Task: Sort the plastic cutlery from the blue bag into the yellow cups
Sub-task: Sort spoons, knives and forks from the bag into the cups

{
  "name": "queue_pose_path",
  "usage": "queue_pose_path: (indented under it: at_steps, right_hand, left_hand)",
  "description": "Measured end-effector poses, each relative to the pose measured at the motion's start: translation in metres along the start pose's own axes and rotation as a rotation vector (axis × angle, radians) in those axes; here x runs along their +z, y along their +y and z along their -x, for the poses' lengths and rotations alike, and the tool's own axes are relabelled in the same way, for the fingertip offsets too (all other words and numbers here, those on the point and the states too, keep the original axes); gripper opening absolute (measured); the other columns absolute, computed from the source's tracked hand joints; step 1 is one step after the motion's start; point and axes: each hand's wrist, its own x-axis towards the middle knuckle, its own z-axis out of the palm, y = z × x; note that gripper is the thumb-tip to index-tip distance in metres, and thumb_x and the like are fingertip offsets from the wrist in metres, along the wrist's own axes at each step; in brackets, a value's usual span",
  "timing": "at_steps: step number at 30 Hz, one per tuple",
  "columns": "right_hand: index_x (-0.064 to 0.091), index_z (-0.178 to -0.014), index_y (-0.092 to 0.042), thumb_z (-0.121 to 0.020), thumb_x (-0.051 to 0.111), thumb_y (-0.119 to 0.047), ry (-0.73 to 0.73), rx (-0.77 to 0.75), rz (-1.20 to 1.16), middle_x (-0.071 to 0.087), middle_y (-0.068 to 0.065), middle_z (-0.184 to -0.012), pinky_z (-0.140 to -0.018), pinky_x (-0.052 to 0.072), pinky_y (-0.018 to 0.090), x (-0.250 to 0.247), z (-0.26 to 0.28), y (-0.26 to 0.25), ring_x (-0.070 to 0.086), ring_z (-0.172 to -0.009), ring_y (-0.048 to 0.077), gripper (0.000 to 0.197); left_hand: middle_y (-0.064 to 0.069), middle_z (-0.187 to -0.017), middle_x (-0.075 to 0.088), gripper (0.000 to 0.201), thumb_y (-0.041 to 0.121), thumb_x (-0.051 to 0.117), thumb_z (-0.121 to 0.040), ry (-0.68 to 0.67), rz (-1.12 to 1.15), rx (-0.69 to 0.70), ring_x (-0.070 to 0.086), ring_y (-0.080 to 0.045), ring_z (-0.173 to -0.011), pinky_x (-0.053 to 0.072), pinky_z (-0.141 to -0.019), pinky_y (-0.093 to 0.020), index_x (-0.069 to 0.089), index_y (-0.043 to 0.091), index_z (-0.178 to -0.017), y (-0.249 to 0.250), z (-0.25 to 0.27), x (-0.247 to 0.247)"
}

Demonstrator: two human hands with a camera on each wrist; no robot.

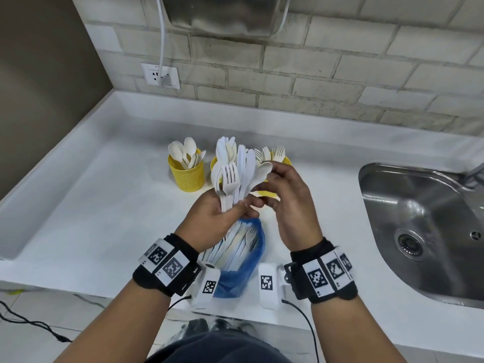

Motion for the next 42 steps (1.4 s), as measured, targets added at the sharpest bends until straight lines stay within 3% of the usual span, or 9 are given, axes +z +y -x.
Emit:
queue_pose_path:
  at_steps: [5,11,13,17,22,29,34,38,42]
  right_hand:
    - [0.069,-0.105,-0.016,-0.093,0.069,-0.004,-0.063,-0.193,0.278,0.071,0.002,-0.1,-0.071,0.053,0.02,-0.013,0.005,-0.02,0.066,-0.083,0.012,0.017]
    - [0.072,-0.092,-0.031,-0.092,0.065,0.005,-0.056,-0.289,0.306,0.07,0.01,-0.1,-0.077,0.06,0.045,-0.033,0.004,-0.012,0.067,-0.08,0.021,0.037]
    - [0.073,-0.091,-0.034,-0.091,0.064,0.005,-0.071,-0.304,0.313,0.069,0.01,-0.102,-0.078,0.059,0.042,-0.035,0.007,-0.015,0.068,-0.085,0.022,0.04]
    - [0.072,-0.089,-0.037,-0.087,0.061,0.005,-0.082,-0.333,0.322,0.067,0.003,-0.099,-0.078,0.058,0.036,-0.038,0.012,-0.022,0.068,-0.089,0.02,0.043]
    - [0.07,-0.091,-0.031,-0.083,0.06,0.006,-0.095,-0.339,0.398,0.065,-0.002,-0.101,-0.08,0.054,0.027,-0.045,0.018,-0.029,0.067,-0.093,0.014,0.039]
    - [0.073,-0.095,-0.024,-0.081,0.069,-0.002,-0.162,-0.329,0.465,0.059,-0.001,-0.108,-0.078,0.051,0.022,-0.047,0.027,-0.04,0.063,-0.093,0.016,0.027]
    - [0.074,-0.099,-0.027,-0.082,0.081,-0.012,-0.169,-0.362,0.543,0.057,-0.004,-0.11,-0.078,0.051,0.023,-0.042,0.027,-0.04,0.062,-0.096,0.017,0.024]
    - [0.076,-0.097,-0.027,-0.083,0.08,-0.021,-0.146,-0.417,0.572,0.057,-0.004,-0.107,-0.079,0.049,0.02,-0.037,0.023,-0.04,0.062,-0.097,0.018,0.015]
    - [0.076,-0.093,-0.022,-0.086,0.079,-0.019,-0.165,-0.426,0.577,0.061,-0.006,-0.103,-0.08,0.053,0.03,-0.03,0.016,-0.037,0.065,-0.097,0.02,0.008]
  left_hand:
    - [-0.001,-0.102,0.078,0.021,0.004,0.057,-0.101,0.002,-0.056,0.052,0.074,-0.014,-0.096,0.055,-0.085,-0.018,0.069,0.007,-0.119,0.0,0.001,0.009]
    - [0.022,-0.103,0.076,0.024,0.007,0.058,-0.102,0.025,-0.21,0.077,0.069,0.004,-0.1,0.048,-0.085,-0.006,0.072,0.019,-0.117,-0.003,0.004,0.015]
    - [0.034,-0.098,0.071,0.025,0.01,0.06,-0.101,0.054,-0.275,0.105,0.065,0.013,-0.098,0.044,-0.083,-0.002,0.068,0.026,-0.118,-0.001,0.005,0.017]
    - [0.014,-0.107,0.073,0.026,0.01,0.067,-0.097,0.148,-0.383,0.18,0.066,0.002,-0.099,0.049,-0.085,-0.013,0.07,0.016,-0.122,-0.008,0.003,0.019]
    - [0.035,-0.104,0.061,0.032,0.002,0.067,-0.094,0.146,-0.405,0.186,0.058,0.021,-0.095,0.04,-0.082,0.001,0.069,0.015,-0.124,-0.01,0.004,0.023]
    - [0.012,-0.117,0.073,0.031,0.016,0.065,-0.098,0.132,-0.423,0.148,0.067,-0.004,-0.106,0.051,-0.091,-0.017,0.067,0.021,-0.129,-0.014,0.008,0.018]
    - [0.01,-0.11,0.071,0.033,0.005,0.067,-0.093,0.185,-0.459,0.216,0.065,-0.003,-0.097,0.047,-0.085,-0.008,0.067,0.016,-0.125,-0.008,0.01,0.01]
    - [0.02,-0.103,0.071,0.027,0.01,0.069,-0.095,0.174,-0.44,0.17,0.066,-0.003,-0.094,0.047,-0.08,-0.011,0.07,0.018,-0.121,-0.005,0.01,0.003]
    - [0.035,-0.097,0.071,0.018,0.023,0.067,-0.097,0.054,-0.324,0.047,0.066,0.008,-0.096,0.045,-0.079,-0.005,0.077,0.031,-0.111,0.0,0.015,-0.005]
